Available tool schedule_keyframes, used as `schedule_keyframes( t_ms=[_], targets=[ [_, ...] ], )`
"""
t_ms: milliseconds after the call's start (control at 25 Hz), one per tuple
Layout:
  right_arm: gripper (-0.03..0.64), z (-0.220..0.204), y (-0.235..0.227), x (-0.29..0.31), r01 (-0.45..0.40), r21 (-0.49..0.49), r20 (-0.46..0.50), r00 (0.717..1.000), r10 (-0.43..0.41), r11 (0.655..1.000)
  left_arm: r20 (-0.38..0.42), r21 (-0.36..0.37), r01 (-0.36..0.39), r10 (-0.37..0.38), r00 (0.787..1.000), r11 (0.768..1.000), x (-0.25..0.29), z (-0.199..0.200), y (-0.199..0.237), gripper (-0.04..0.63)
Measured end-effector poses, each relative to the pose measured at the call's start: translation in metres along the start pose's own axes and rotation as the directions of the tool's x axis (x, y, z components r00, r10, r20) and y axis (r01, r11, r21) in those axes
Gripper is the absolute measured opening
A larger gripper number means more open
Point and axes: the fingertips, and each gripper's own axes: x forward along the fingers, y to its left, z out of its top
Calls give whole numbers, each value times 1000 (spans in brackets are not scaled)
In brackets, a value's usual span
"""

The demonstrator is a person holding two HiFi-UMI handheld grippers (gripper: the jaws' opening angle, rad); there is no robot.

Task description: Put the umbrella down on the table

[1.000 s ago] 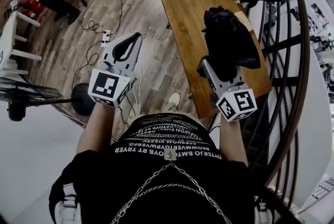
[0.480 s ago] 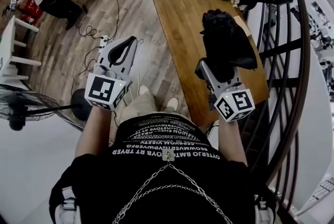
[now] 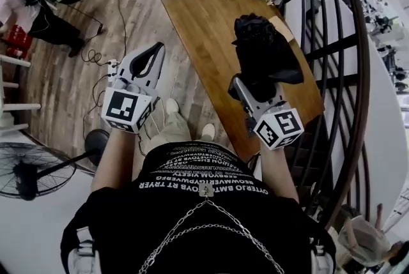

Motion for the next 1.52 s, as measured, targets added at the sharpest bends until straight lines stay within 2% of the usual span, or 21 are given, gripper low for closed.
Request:
schedule_keyframes(
  t_ms=[160, 480, 1080, 1360, 1520],
  targets=[
    [267, 12, 3, 18, 39, 12, 7, 999, -39, 999, 10, 7, 48, -48, 999, 999, 15, 8, 21, 32],
    [267, 28, 4, 60, 75, 9, 16, 997, -75, 997, 39, 5, 82, -82, 996, 997, 41, 16, 65, 32],
    [267, 50, 18, 157, 137, -1, 31, 990, -137, 991, 56, -23, 101, -100, 993, 995, 43, -6, 167, 32],
    [267, 20, -7, 195, 191, 57, -27, 982, -189, 980, 13, -60, 109, -109, 994, 992, 44, -34, 190, 32],
    [267, -10, -38, 213, 209, 80, -84, 976, -202, 975, -34, -51, 123, -125, 992, 991, 64, -47, 187, 32]
  ],
)
